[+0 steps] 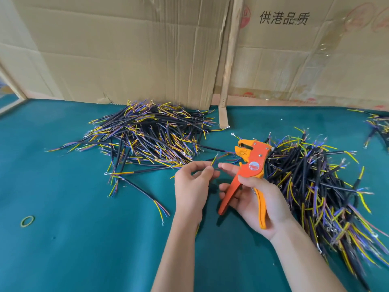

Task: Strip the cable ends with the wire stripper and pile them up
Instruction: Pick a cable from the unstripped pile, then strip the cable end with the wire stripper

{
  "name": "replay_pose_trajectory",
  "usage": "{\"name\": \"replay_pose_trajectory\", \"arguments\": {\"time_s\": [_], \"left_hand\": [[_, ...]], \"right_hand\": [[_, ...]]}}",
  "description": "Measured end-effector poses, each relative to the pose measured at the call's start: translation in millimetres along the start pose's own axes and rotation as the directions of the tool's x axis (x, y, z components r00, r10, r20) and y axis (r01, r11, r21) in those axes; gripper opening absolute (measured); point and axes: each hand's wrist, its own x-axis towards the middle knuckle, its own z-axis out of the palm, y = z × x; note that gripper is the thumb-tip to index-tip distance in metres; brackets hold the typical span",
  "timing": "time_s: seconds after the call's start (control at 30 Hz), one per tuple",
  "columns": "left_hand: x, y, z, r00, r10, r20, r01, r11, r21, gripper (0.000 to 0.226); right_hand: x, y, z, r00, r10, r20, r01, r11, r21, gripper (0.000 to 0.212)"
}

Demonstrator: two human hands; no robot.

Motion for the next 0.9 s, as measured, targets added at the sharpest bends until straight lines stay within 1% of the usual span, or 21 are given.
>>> {"name": "replay_pose_trajectory", "arguments": {"time_s": [0.1, 0.2, 0.27, 0.37, 0.5, 0.53, 0.6, 0.67, 0.73, 0.8, 0.83, 0.87, 0.9], "left_hand": [[7, 0, 0, 0.997, 0.072, -0.010, -0.071, 0.996, 0.046, 0.008], [10, -1, -1, 0.993, 0.122, 0.000, -0.122, 0.992, 0.022, 0.008], [13, -2, -2, 0.993, 0.112, 0.019, -0.112, 0.994, -0.014, 0.009], [16, -3, -3, 0.993, 0.096, 0.067, -0.093, 0.994, -0.053, 0.012], [18, -5, -3, 0.988, 0.137, 0.074, -0.132, 0.989, -0.064, 0.014], [18, -5, -3, 0.987, 0.148, 0.053, -0.143, 0.985, -0.096, 0.016], [19, -1, -4, 0.988, 0.157, -0.009, -0.154, 0.962, -0.227, 0.016], [21, 4, -7, 0.984, 0.157, -0.085, -0.177, 0.912, -0.369, 0.015], [22, 7, -13, 0.973, 0.142, -0.181, -0.211, 0.860, -0.465, 0.016], [23, 11, -17, 0.955, 0.136, -0.262, -0.256, 0.823, -0.507, 0.018], [23, 12, -18, 0.945, 0.143, -0.295, -0.281, 0.817, -0.504, 0.019], [23, 13, -19, 0.935, 0.150, -0.321, -0.300, 0.819, -0.489, 0.020], [23, 14, -19, 0.927, 0.155, -0.340, -0.310, 0.827, -0.469, 0.021]], "right_hand": [[0, 0, -3, 1.000, -0.003, 0.026, 0.003, 1.000, 0.004, 0.060], [0, 0, -5, 0.999, 0.001, 0.048, 0.000, 1.000, -0.018, 0.057], [1, 0, -7, 0.998, -0.008, 0.055, 0.010, 1.000, -0.025, 0.056], [1, 1, -8, 0.998, -0.014, 0.053, 0.015, 1.000, -0.020, 0.064], [2, 1, -7, 0.999, -0.028, 0.044, 0.029, 0.999, -0.016, 0.061], [1, 1, -6, 0.998, -0.024, 0.050, 0.025, 1.000, -0.017, 0.061], [-2, 0, -3, 0.997, 0.012, 0.081, -0.009, 0.999, -0.042, 0.061], [-7, -2, -1, 0.987, 0.097, 0.130, -0.081, 0.989, -0.122, 0.063], [-14, -5, -3, 0.950, 0.217, 0.224, -0.168, 0.961, -0.217, 0.066], [-20, -9, -5, 0.876, 0.330, 0.353, -0.230, 0.927, -0.295, 0.063], [-22, -10, -5, 0.841, 0.363, 0.401, -0.240, 0.915, -0.324, 0.061], [-24, -10, -5, 0.819, 0.378, 0.432, -0.240, 0.909, -0.341, 0.060], [-24, -10, -5, 0.814, 0.373, 0.446, -0.231, 0.911, -0.341, 0.060]]}}
